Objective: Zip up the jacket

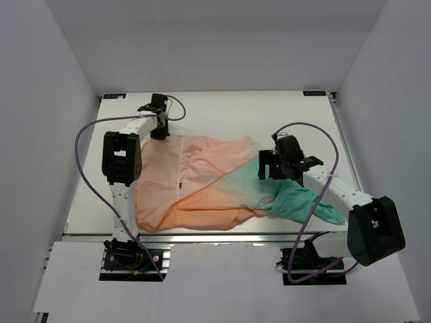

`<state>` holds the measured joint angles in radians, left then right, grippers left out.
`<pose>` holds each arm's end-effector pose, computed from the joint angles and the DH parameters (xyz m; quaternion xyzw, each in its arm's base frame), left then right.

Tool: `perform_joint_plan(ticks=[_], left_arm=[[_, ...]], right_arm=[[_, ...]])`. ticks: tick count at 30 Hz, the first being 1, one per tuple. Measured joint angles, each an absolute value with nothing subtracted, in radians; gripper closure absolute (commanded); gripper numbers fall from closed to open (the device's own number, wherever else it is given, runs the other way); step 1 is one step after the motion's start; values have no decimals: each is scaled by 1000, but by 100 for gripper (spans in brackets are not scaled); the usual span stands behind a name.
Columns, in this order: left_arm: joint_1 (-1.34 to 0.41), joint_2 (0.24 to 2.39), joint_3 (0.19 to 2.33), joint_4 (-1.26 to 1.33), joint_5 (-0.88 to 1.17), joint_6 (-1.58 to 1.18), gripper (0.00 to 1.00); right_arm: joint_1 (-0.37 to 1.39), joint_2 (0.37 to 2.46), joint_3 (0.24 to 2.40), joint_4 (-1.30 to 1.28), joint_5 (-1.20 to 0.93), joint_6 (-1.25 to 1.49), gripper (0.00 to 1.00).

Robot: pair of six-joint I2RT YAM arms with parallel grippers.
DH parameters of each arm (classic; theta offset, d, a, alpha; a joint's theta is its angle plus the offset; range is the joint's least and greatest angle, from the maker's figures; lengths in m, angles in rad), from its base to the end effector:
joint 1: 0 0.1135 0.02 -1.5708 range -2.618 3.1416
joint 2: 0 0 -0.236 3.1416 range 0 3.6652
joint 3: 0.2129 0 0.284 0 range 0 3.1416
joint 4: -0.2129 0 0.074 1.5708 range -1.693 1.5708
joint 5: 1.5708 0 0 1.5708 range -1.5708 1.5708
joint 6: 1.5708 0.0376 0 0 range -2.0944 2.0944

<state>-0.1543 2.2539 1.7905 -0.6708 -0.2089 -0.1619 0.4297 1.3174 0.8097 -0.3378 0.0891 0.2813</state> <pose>0.4863 -0.0678 0.1258 -0.0263 0.9709 0.0666 0.2287 0.2800 0.1247 0.1760 -0.0535 0.9326 0.0843 0.3467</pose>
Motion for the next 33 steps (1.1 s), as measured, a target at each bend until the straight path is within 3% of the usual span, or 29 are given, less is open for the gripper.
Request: perform_joint_plan(ticks=[10, 17, 18, 19, 20, 21, 22, 33], left_arm=[[-154, 2049, 1661, -616, -97, -192, 100], [-188, 1790, 1523, -515, 9, -230, 100], [-196, 1768, 1504, -514, 12, -234, 86], [-203, 1759, 1495, -518, 7, -235, 63], [-209, 1760, 1493, -526, -7, -238, 17], [-212, 1773, 1497, -536, -29, -245, 7], [-212, 1792, 1506, -554, -51, -254, 2], [-116, 2097, 1561, -649, -169, -274, 2]], right_arm=[[430, 1256, 805, -338, 108, 297, 11], [430, 1210, 791, -338, 117, 307, 11], [430, 1203, 786, -340, 117, 307, 11], [430, 1198, 783, -341, 117, 306, 11], [430, 1195, 781, -341, 117, 306, 11], [430, 1195, 781, -341, 117, 306, 11], [430, 1195, 781, -341, 116, 306, 11], [430, 1203, 780, -342, 121, 306, 11]])
